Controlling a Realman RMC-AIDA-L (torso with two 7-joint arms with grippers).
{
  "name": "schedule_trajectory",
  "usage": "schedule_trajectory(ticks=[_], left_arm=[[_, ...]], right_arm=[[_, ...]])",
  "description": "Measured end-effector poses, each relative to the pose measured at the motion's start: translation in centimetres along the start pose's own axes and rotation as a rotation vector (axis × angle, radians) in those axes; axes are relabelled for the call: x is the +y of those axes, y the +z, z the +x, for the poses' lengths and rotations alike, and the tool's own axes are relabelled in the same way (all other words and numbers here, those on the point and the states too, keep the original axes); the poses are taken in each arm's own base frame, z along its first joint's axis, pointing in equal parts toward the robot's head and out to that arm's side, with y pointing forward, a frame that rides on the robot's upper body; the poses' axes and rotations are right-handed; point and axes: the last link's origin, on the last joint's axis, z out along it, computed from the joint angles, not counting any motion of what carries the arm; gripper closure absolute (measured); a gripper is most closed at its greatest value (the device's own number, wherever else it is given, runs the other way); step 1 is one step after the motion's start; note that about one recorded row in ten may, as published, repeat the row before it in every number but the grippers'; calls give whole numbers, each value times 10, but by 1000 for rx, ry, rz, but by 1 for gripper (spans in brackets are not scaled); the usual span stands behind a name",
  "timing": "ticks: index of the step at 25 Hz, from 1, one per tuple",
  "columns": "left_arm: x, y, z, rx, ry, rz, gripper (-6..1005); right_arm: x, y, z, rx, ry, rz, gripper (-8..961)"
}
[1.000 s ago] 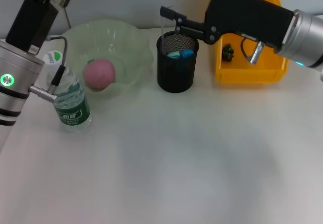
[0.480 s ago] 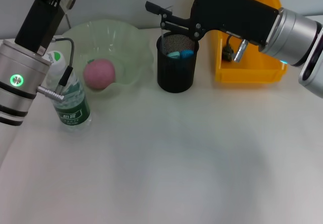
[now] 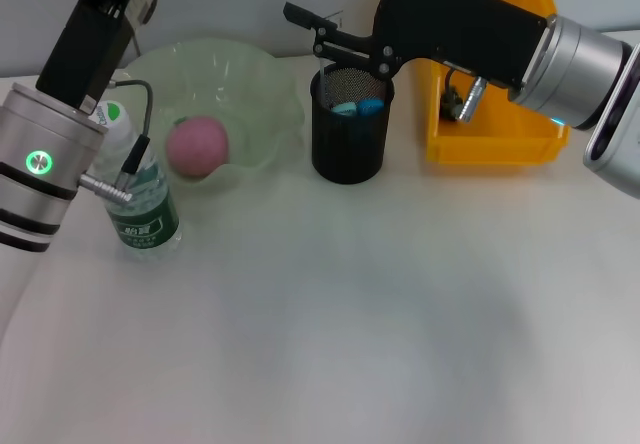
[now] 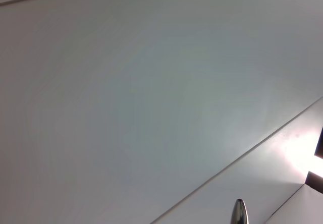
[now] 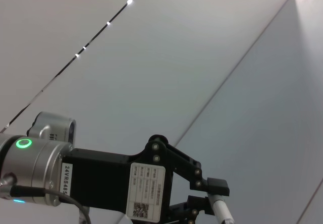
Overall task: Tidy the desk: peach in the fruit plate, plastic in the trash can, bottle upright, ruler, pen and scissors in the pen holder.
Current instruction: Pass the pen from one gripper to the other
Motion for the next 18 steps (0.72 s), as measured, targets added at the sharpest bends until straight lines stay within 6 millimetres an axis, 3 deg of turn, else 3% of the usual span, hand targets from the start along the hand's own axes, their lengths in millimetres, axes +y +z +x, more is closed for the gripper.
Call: schedule_trajectory(ticks=[11,14,18], left_arm=[[0,0,-2,-8,-7,3,848],[0,0,-2,-8,-8,4,848],[0,0,-3,-10,-9,3,848]], right_arm=[[1,1,3,12,-40,6,285],[0,1,2,9,-38,14,485],[-1,2,2,6,-34,20,555]])
